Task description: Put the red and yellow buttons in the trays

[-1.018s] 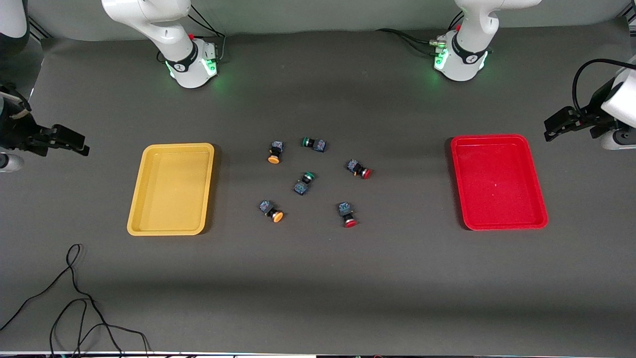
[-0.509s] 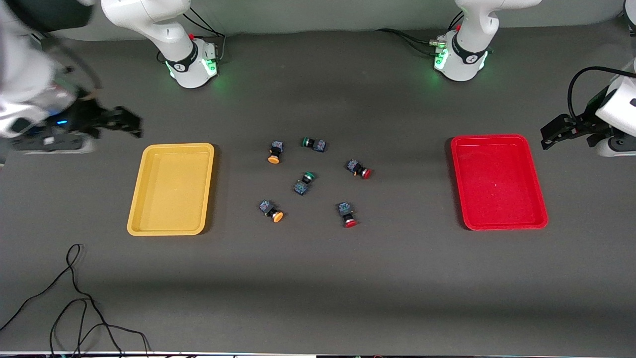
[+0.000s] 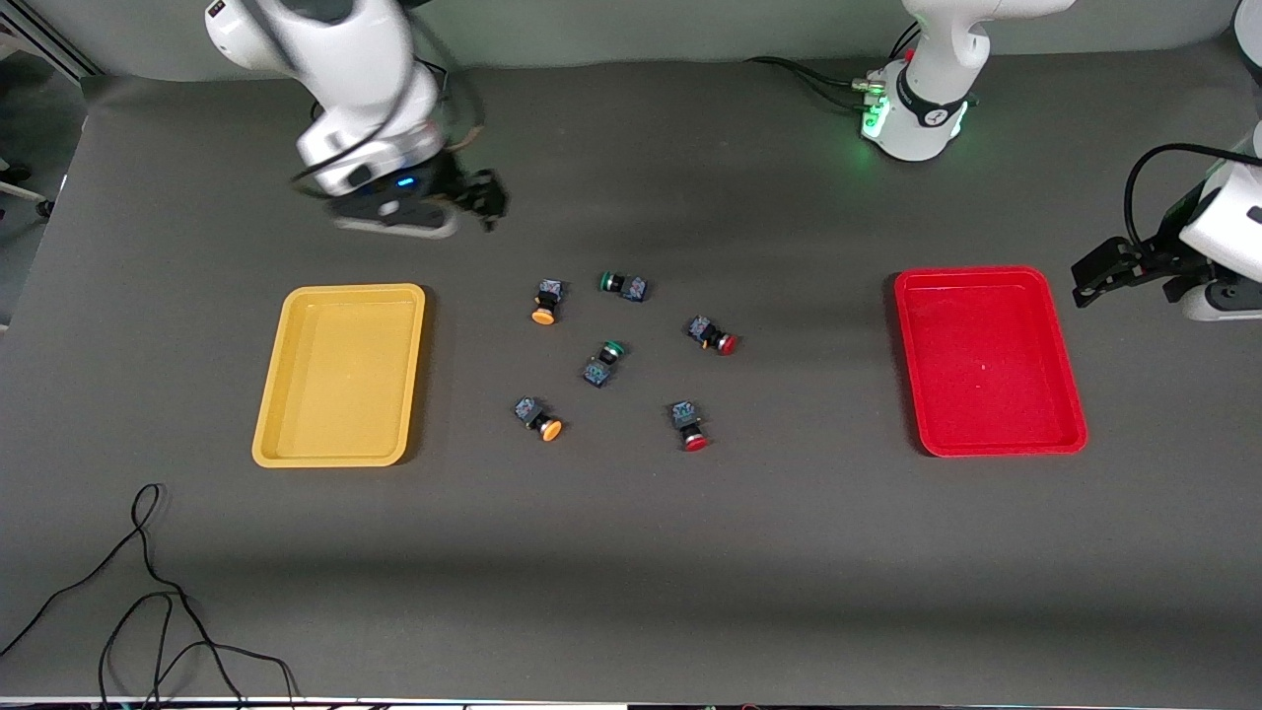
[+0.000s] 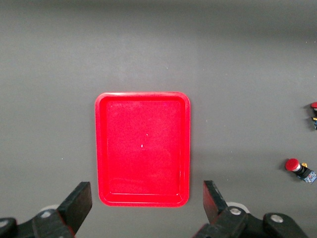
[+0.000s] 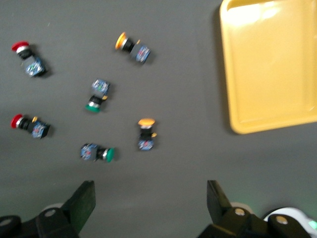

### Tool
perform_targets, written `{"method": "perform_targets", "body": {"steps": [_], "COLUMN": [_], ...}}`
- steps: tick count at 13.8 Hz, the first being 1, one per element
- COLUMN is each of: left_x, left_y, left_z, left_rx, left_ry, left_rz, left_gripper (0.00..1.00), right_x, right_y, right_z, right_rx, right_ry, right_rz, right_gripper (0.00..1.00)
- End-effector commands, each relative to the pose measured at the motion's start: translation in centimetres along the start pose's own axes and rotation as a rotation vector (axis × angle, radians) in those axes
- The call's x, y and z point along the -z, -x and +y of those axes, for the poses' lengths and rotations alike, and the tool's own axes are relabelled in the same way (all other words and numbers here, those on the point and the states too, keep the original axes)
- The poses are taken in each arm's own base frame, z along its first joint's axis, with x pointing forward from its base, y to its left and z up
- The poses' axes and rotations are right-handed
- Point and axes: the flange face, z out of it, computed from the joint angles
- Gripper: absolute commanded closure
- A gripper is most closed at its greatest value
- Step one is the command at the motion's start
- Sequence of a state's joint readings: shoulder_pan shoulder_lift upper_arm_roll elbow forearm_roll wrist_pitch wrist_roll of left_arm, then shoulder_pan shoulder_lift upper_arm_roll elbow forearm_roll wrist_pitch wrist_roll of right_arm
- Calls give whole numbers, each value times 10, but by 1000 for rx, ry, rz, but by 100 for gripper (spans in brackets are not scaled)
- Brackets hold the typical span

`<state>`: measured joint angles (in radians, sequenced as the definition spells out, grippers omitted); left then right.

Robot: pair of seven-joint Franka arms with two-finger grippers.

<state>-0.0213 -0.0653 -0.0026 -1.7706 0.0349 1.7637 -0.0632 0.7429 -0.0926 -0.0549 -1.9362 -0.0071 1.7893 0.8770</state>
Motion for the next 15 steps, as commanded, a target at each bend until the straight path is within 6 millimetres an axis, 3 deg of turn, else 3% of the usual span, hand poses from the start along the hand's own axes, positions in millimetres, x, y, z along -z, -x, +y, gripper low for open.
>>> {"method": "perform_targets", "body": {"steps": [1,3,6,9,12,15], "left_x": [-6,-18,-55,-87,-157,-216], "left_y": [-5,-8,-8,1,-1,20], "left_z": [0,11,64,119,188,262], "left_rx": [29,85,71,80,192,266], "left_ry": [-8,-9,-16,-34,-62,-85], "left_rz": [11,3,-64,-117,-146,-183], "left_gripper": [0,0,0,0,0,0], "right_x": [-13,-22,-53,-112,-189,-245], "right_y": [38,54,57,51,46,31], "right_z": [-14,-14,-3,-6,-1,-5], "right_rx": [-18,8,22,18,5,-21], "right_ry": [-11,2,-30,-54,-72,-61], "right_rz": [5,-4,14,38,63,69], "right_gripper": [0,0,0,0,0,0]}}
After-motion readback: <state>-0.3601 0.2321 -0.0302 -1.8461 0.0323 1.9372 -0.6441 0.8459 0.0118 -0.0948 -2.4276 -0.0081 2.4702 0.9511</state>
